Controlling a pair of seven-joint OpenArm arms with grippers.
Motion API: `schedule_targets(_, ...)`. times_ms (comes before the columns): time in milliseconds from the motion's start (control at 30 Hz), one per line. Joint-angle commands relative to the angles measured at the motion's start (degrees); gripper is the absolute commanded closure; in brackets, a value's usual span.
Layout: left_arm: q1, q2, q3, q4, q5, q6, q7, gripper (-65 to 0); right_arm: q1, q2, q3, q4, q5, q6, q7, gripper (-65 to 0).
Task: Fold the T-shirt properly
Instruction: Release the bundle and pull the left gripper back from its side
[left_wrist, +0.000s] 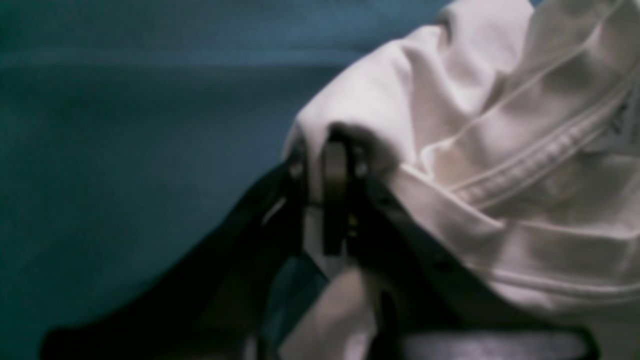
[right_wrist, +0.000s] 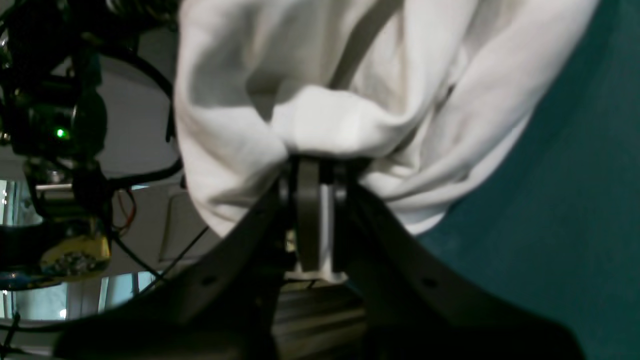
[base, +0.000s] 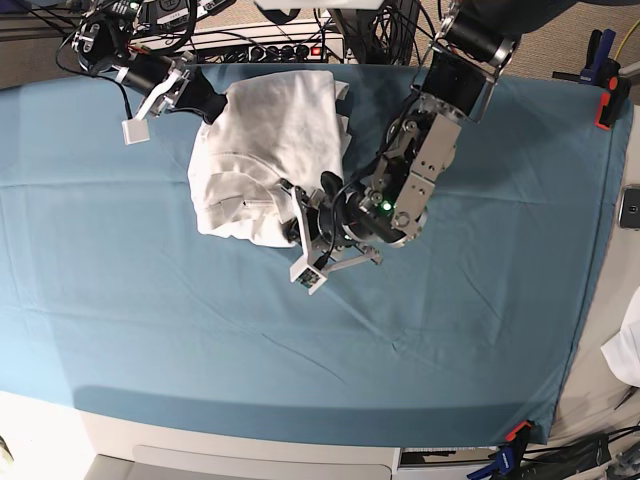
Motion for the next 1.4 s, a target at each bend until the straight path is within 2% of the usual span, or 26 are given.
schedule_targets(0,-1.8,0.6,-0.1,0.7,0.2,0.0,-1.6,0.0,-0.5,0.5,0.2,1.0,2.0,0.3,0.6,0.0)
schedule_targets(500,-1.9,0.6,-0.1,0.7,2.3,0.2,-1.7,0.0,-1.0,0.5,0.2,1.0,-0.1,0.3,0.6,0.0)
schedule_targets(633,-2.2,0.6,-0.1,0.8,2.3,-0.1,-1.7,-18.1,-1.0,0.5,0.2,1.0,-0.1,0.3,0.6,-1.1)
schedule_targets(667,-2.3,0.6,-0.1,0.8,2.3,-0.3,-1.5,-21.2,-0.9,0.6,0.3,1.0,-0.1,0.3,0.6,-4.6)
schedule_targets(733,-2.7,0.6,-0.1,0.8,2.3,-0.2,-1.0,-22.6,-0.9,0.7,1.2,1.0,0.1,0.3,0.6,-12.9)
schedule_targets(800,-3.0,0.6,-0.1,0.8,2.3,-0.2,-0.8,-22.6,-0.9,0.7,3.1,1.0,0.1,0.3,0.6,-17.3)
schedule_targets(1000,-4.3,0.5,-0.1,0.9,4.4,0.0,-0.3,-22.6,-0.7,1.3,13.6,1.1,0.1,0.3,0.6,-17.2)
schedule_targets(1133,-5.9,0.1,-0.1,1.8,6.1,0.2,2.3,-21.9,-0.5,3.9,20.5,1.1,2.0,0.3,0.6,-17.2)
schedule_targets(1167,-6.2,-0.3,-0.1,2.4,6.3,0.2,2.6,-19.1,-0.5,4.6,21.6,1.1,2.0,0.3,0.6,-16.5)
schedule_targets(1200,-6.3,-0.7,-0.1,3.0,6.3,0.3,2.9,-13.0,-0.5,5.3,22.5,1.1,2.0,0.3,0.6,-13.0)
schedule_targets(1233,-6.3,-1.2,-0.3,3.7,6.4,1.0,3.1,-4.6,-0.5,5.8,23.1,1.2,2.0,0.3,0.6,-6.7)
schedule_targets(1267,-6.3,-1.6,-0.7,4.4,6.3,1.8,3.1,0.0,-0.5,6.2,23.4,1.4,2.0,0.3,0.6,0.0)
schedule_targets(1367,-5.6,-2.9,-3.1,6.2,4.1,2.1,4.0,0.0,-0.5,6.3,23.4,2.4,2.0,0.3,0.6,0.0)
